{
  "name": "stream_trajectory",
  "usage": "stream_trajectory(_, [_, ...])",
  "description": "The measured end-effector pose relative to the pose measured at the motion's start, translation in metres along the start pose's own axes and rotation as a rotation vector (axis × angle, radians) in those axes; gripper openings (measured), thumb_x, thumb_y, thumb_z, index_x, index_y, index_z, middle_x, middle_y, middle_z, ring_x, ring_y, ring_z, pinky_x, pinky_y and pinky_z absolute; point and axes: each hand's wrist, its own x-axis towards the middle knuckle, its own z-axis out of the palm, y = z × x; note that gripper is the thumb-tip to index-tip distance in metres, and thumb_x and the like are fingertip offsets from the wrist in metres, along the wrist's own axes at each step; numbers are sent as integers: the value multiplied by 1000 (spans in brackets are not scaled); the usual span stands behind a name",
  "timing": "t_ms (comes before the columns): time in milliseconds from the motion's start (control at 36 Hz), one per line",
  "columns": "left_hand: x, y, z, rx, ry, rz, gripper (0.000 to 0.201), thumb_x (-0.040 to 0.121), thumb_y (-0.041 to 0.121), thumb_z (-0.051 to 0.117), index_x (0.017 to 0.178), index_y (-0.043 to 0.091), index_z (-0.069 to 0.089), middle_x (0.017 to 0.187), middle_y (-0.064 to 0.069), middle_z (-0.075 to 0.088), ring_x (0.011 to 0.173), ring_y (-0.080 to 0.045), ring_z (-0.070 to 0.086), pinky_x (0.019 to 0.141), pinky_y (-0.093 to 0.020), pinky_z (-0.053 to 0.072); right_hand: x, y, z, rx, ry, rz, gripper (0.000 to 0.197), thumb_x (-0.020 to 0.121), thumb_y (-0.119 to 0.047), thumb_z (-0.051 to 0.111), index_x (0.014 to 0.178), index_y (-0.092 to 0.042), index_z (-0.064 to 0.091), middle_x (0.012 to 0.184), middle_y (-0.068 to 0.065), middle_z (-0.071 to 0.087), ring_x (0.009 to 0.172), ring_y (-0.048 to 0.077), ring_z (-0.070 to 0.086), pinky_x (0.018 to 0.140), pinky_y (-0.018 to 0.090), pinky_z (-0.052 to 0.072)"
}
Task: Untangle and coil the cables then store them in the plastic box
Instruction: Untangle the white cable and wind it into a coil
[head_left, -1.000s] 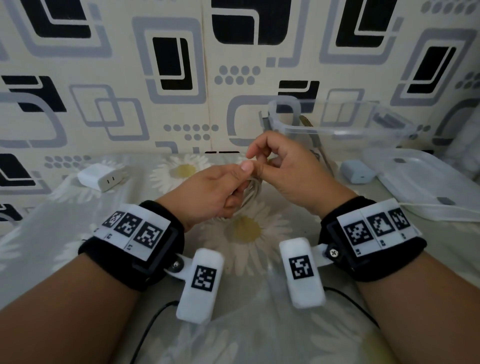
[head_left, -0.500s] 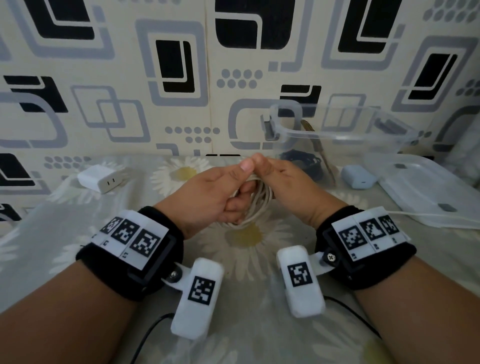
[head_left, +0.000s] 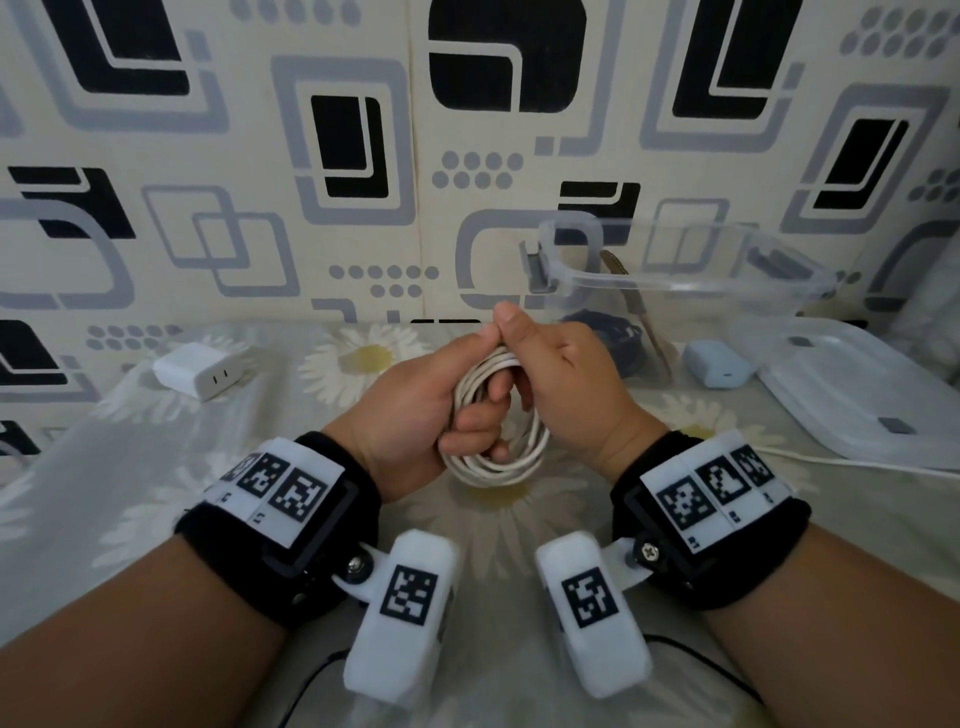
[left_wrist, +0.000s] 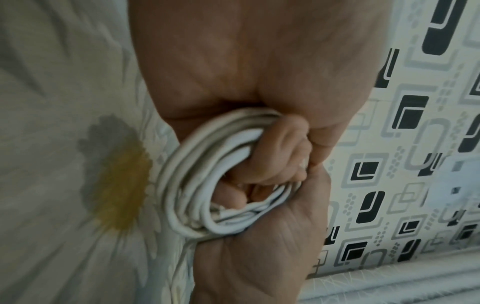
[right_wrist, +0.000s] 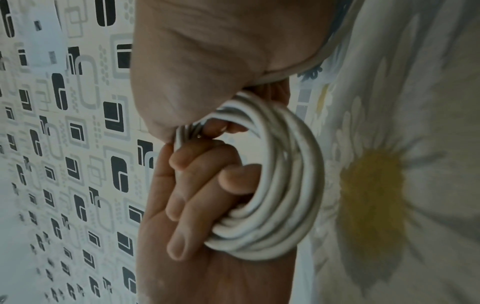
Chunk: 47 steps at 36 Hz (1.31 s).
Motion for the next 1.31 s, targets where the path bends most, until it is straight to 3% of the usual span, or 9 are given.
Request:
stream_trajectory(111, [0, 0, 2, 40, 26, 30, 47, 100, 46, 32, 66, 14, 42, 45, 5, 25, 35, -9, 20, 52, -27, 41, -2, -1, -2, 46, -49, 50, 77, 94, -56, 43, 65, 14, 55, 53, 20, 53, 51, 21, 49, 60, 33, 44])
stream_trajectory(222, [1, 0, -4, 26, 43, 54, 44, 95, 47, 37, 65, 15, 40, 46, 4, 24, 33, -7, 20, 51, -27, 36, -2, 1, -6, 66, -151, 135, 73, 87, -68, 36, 73, -2, 64, 69, 13, 65, 69, 16, 60, 79, 39, 51])
stream_trajectory(333, [2, 4, -11, -76, 55, 73, 42, 92, 47, 40, 64, 15, 40, 44, 6, 25, 32, -6, 20, 47, -24, 37, -4, -1, -9, 96, -164, 122, 53, 83, -63, 38, 80, -19, 66, 73, -5, 66, 71, 5, 61, 73, 21, 50])
stream_trajectory(417, [2, 6, -19, -167, 79, 79, 44, 96, 45, 37, 63, 16, 40, 43, 7, 26, 30, -5, 22, 47, -23, 38, -2, 3, -9, 48, -119, 103, 75, 83, -74, 36, 86, -3, 60, 69, 7, 58, 63, 13, 55, 67, 32, 48])
stream_trajectory(500, [2, 11, -28, -305, 100, 94, 46, 97, 46, 34, 62, 18, 40, 42, 9, 26, 28, -4, 24, 48, -23, 39, -2, 6, -9, 29, -97, 104, 64, 83, -76, 36, 86, -19, 64, 72, 8, 62, 62, 19, 59, 69, 40, 53])
stream_trajectory(722, [-4, 25, -78, -771, -92, 150, 53, 98, 47, 33, 62, 14, 52, 46, 7, 30, 35, -9, 29, 59, -25, 47, -2, 11, -9, 13, -169, 101, 20, 86, -44, 63, 95, -28, 55, 68, -5, 57, 56, 8, 53, 60, 25, 46])
stream_trajectory(917, [-8, 29, -74, -634, 115, 159, 50, 97, 46, 35, 56, 20, 45, 50, 12, 17, 32, -7, 22, 52, -18, 43, 2, 14, -12, 118, 29, 170, 14, 97, -24, 53, 84, -20, 58, 55, -14, 49, 49, 3, 40, 52, 24, 35])
stream_trajectory(1111, [-7, 28, -80, -675, -264, 10, 47, 100, 42, 35, 73, 9, 54, 53, 4, 32, 42, -11, 30, 69, -29, 46, 2, 24, -5, -18, -62, 300, 17, 96, -22, 54, 82, -12, 53, 51, -7, 46, 51, 13, 40, 50, 26, 35])
stream_trajectory(1306, [-13, 31, -79, -491, -324, -185, 42, 102, 35, 32, 81, 5, 52, 58, -2, 37, 46, -16, 36, 75, -34, 45, 7, 28, -7, -80, 112, 323, 20, 97, -23, 51, 77, -22, 51, 66, -2, 55, 59, 13, 48, 60, 28, 38])
